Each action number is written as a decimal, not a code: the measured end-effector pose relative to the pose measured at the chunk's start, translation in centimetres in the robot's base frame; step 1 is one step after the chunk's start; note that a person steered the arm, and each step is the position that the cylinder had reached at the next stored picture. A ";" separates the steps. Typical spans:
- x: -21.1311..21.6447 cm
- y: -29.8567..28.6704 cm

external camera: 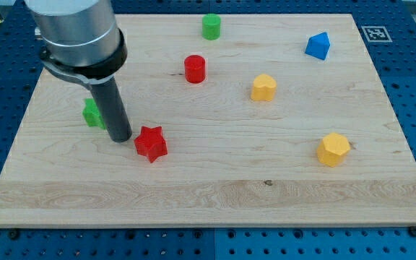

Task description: Move red star to the yellow hexagon

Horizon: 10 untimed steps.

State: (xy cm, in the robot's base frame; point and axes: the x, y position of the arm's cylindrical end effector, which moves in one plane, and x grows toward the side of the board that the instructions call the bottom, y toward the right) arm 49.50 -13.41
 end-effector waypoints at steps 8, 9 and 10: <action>-0.6 1.8; 0.4 2.2; 0.4 5.0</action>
State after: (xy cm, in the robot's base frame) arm 49.89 -8.37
